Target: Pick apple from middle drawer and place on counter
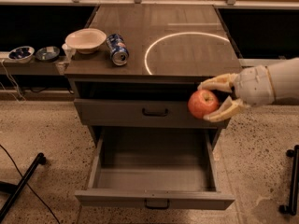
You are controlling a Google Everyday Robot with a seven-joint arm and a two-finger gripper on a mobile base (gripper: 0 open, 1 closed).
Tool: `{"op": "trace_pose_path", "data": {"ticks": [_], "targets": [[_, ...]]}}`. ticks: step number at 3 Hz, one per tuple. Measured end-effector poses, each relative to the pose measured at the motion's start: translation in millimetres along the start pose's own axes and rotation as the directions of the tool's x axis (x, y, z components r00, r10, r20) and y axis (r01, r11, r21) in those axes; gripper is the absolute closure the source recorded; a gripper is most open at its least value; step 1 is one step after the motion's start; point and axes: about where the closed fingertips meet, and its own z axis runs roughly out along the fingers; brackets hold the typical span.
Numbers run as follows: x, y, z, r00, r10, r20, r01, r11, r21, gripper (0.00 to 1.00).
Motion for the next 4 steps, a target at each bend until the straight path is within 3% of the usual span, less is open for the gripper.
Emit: {"op": "trace_pose_path", "data": {"ticks": [1, 2, 3, 4], "targets": [[-17, -49, -24, 0.995, 0.073, -0.066, -0.072, 0.9971, 0.025, 1.00], [-12, -100, -32, 0.958, 0.257, -0.124, -0.241, 0.9615, 0.132, 1.00], [13, -128, -35, 0.915, 0.386, -0.119, -0.348, 0.9030, 0.251, 1.00], [14, -131, -35, 0.908, 0.404, -0.110, -0.365, 0.8923, 0.265, 1.00]]}}
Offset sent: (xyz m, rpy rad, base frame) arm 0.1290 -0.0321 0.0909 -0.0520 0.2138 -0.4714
